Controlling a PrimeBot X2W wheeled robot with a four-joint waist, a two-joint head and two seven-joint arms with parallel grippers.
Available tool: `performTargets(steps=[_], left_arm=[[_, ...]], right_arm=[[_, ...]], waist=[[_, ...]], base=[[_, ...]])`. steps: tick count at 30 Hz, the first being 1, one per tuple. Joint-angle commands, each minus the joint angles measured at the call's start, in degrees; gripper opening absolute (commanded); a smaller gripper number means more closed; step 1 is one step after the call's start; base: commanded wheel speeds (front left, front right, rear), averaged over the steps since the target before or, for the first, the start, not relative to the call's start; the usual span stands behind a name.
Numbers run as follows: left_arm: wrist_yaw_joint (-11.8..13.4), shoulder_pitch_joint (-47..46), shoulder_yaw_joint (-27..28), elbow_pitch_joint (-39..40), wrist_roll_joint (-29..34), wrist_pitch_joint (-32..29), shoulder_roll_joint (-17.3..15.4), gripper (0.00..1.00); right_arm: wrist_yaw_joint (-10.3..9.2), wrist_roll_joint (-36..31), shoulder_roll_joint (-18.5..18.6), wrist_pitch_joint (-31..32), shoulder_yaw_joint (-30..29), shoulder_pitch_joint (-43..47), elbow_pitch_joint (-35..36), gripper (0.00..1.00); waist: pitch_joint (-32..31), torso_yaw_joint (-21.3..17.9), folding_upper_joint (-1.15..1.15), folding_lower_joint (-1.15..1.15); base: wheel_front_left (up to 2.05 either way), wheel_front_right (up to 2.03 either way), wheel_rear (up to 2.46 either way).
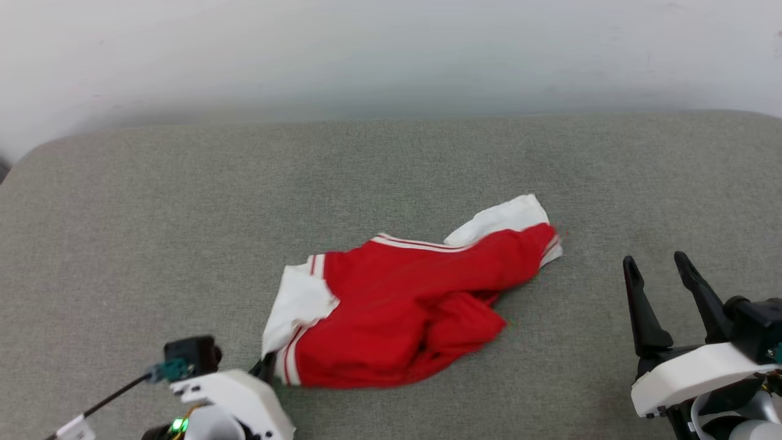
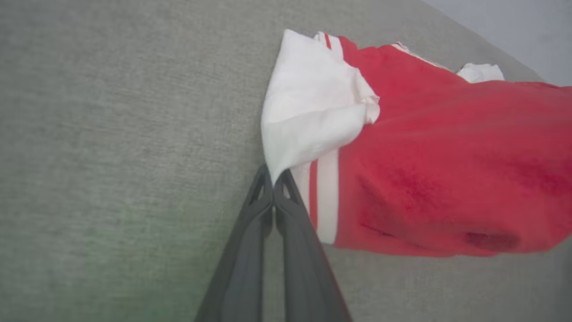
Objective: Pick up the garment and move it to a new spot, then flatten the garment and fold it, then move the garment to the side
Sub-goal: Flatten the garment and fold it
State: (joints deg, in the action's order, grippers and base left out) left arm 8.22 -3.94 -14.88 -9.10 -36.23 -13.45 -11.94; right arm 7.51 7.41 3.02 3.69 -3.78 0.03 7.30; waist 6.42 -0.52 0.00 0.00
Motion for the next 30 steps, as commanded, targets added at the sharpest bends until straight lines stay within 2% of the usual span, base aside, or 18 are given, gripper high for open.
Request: performTargets(steps=[1,5,6,7,8,17,20,24,30], left_arm=[[0.71,1.93,1.16,-0.61,-0.90,0.65,-0.18,0.00],[1.14,5.34,2.74,-2.56,-2.80,0.39,-0.42,0.00],[0.90,6.05,2.65,-3.15,-3.12,0.18,-0.45,0.15],[0.49,6.50,2.51,-3.42,-3.46,0.23,-0.29,0.44],[0.29,6.50,2.42,-3.41,-3.05,1.09,-0.31,1.00],[0.24,3.23,1.89,2.05,3.31,11.31,-1.75,1.00],[0.28,1.74,0.79,4.08,5.96,12.01,-3.00,1.00],[-1.75,-1.51,-2.21,4.77,7.93,6.56,-6.09,1.00],[-7.96,-6.70,-7.23,2.29,7.06,-9.26,-11.88,1.00]], right_arm=[[-0.04,-0.29,-0.02,0.22,0.04,0.42,0.21,1.00],[-0.04,-0.03,0.16,0.59,0.19,0.60,0.20,1.00],[-0.04,-0.05,0.20,0.64,0.22,0.68,0.17,1.00],[-0.04,-0.05,0.22,0.66,0.09,0.80,0.20,1.00],[-0.04,-0.10,0.22,0.57,-0.07,0.89,0.22,1.00],[-0.04,-0.51,0.27,1.33,-0.59,2.55,0.68,1.00],[-0.04,-0.41,0.24,1.55,-0.99,2.55,1.29,1.00],[-0.04,-0.47,0.15,1.81,-1.25,2.51,2.03,1.00],[-0.04,-0.33,0.07,1.87,0.04,2.12,2.25,1.00]], waist=[[-0.11,0.16,0.00,0.00],[-0.46,-0.02,0.00,0.00],[-0.61,-0.17,0.00,0.00],[-0.74,-0.28,0.00,0.00],[-0.97,-0.36,0.00,0.00],[-4.08,-0.92,0.00,0.00],[-4.47,-0.89,0.00,0.00],[-4.09,-0.69,0.00,0.00],[-2.34,-1.47,0.00,0.00]], base=[[0.00,0.00,0.00],[0.00,0.00,0.00],[0.00,0.00,0.00],[0.00,0.00,0.00],[0.00,0.00,0.00],[0.00,0.00,0.00],[0.00,0.00,0.00],[0.00,0.00,0.00],[0.00,0.00,0.00]])
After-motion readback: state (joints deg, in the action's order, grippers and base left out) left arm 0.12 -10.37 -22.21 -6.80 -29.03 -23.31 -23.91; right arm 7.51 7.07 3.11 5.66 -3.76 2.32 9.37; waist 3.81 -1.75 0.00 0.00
